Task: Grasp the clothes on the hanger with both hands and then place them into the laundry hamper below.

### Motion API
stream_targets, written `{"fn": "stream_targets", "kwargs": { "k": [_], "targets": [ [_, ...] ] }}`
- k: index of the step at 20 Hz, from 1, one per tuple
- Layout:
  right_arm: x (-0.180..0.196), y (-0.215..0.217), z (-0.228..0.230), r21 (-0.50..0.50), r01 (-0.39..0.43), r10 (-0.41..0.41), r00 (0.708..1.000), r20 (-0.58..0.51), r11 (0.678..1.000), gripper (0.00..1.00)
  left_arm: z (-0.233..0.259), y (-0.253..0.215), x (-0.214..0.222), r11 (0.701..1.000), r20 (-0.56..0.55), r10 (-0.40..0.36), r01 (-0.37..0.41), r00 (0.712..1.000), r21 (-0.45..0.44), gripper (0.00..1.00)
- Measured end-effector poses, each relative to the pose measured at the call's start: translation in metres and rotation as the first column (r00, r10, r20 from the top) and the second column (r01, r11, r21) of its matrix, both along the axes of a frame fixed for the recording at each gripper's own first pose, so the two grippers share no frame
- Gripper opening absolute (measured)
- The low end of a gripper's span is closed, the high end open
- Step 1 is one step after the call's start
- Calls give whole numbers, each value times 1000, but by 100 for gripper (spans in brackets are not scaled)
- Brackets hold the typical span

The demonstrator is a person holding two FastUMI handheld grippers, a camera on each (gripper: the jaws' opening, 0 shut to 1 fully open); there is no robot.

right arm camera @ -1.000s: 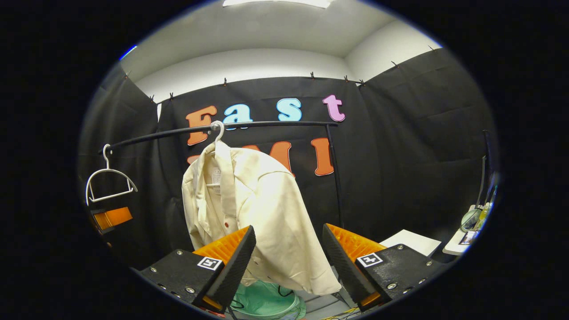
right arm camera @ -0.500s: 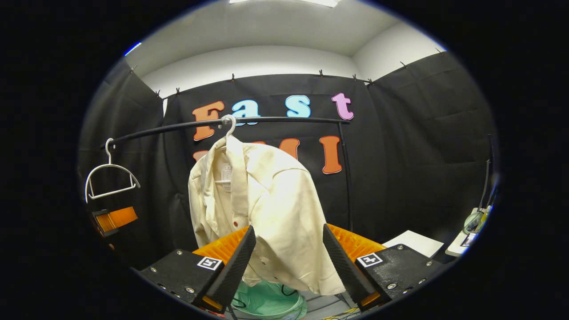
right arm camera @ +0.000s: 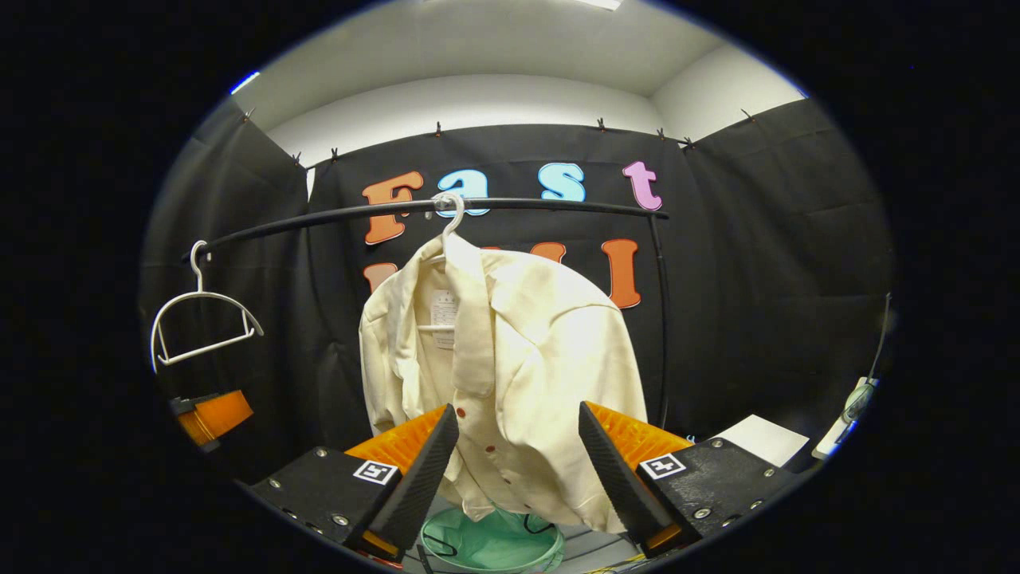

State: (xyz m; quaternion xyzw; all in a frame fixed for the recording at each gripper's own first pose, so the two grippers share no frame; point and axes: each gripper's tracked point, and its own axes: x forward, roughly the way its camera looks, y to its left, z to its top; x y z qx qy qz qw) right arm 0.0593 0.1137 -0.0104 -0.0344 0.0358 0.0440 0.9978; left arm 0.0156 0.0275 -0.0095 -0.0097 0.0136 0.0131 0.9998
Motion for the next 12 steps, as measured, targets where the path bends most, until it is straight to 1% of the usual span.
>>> {"fn": "stream_targets", "kwargs": {
  "k": [4, 8, 12],
  "targets": [
    [23, 31, 0, -14, -24, 24, 1000, 0, 1000, 94, -3, 6, 3, 1000, -8, 13, -12, 1000, 4, 96],
    [47, 54, -5, -25, -19, 19, 1000, -6, 1000, 94, -7, 17, 1, 999, -16, 31, -31, 999, -17, 97],
    [73, 67, -17, -38, 2, -3, 1000, -20, 999, 95, -6, 27, 2, 999, -22, 37, -38, 999, -5, 97]
  ]
}}
